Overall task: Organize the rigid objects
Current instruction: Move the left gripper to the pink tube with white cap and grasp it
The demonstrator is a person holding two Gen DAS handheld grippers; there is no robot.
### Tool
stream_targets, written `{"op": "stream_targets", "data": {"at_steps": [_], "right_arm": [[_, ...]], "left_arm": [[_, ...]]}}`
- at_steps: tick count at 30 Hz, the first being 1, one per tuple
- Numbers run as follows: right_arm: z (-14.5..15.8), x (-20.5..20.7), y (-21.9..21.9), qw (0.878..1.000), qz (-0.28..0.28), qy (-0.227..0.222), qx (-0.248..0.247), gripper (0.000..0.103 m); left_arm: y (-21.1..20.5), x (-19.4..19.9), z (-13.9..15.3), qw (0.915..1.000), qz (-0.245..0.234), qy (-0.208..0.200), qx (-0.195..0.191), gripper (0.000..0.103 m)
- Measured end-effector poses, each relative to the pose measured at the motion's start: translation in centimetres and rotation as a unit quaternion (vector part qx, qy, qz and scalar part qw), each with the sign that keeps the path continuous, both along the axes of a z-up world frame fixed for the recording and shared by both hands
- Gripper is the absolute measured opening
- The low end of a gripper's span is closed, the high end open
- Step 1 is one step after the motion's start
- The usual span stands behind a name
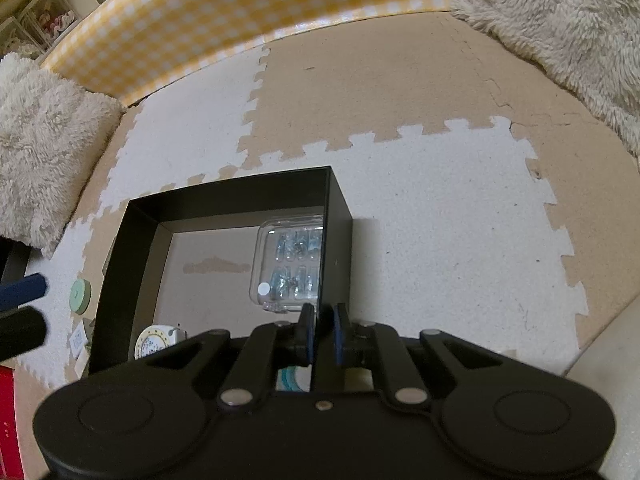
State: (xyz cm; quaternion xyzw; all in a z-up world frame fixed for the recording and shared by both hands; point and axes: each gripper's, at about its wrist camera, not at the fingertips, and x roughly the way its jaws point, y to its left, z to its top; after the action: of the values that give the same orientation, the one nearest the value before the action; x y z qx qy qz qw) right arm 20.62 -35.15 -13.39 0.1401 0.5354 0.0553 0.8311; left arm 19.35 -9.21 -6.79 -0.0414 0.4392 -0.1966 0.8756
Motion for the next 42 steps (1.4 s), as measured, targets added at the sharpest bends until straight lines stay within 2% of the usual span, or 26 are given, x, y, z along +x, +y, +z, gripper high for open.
{"op": "stream_targets", "data": {"at_steps": [7,18,24,32,34,35,36,39,42], "right_arm": [[0.0,0.0,0.2,1.000,0.000,0.001,-0.004,0.010],[0.0,0.0,0.4,1.000,0.001,0.002,-0.009,0.010],[-0.1,0.0,0.4,1.000,0.002,0.002,-0.011,0.010],[-0.1,0.0,0.5,1.000,0.003,0.002,-0.012,0.010],[-0.1,0.0,0.5,1.000,0.004,0.001,-0.014,0.010],[-0.1,0.0,0.5,1.000,0.004,0.002,-0.015,0.010],[-0.1,0.0,0.5,1.000,0.004,0.002,-0.015,0.010],[-0.1,0.0,0.6,1.000,0.004,0.002,-0.017,0.010],[0.0,0.0,0.7,1.000,0.004,0.002,-0.019,0.010]], "left_arm": [[3.9,-1.1,0.8,0.9989,0.024,-0.023,0.032,0.103],[8.8,-2.8,-0.5,0.9964,0.054,-0.014,0.063,0.103],[10.0,-4.1,-2.4,0.9967,0.047,0.014,0.065,0.103],[9.2,-4.8,-5.2,0.9946,0.014,0.056,0.086,0.102],[8.9,-4.8,-5.8,0.9933,0.003,0.064,0.096,0.090],[8.7,-4.8,-6.1,0.9925,-0.001,0.068,0.101,0.075],[8.6,-4.7,-6.4,0.9919,-0.003,0.074,0.104,0.068],[8.5,-4.3,-7.3,0.9902,-0.009,0.086,0.109,0.059],[8.3,-4.0,-7.9,0.9891,-0.012,0.088,0.118,0.056]]}}
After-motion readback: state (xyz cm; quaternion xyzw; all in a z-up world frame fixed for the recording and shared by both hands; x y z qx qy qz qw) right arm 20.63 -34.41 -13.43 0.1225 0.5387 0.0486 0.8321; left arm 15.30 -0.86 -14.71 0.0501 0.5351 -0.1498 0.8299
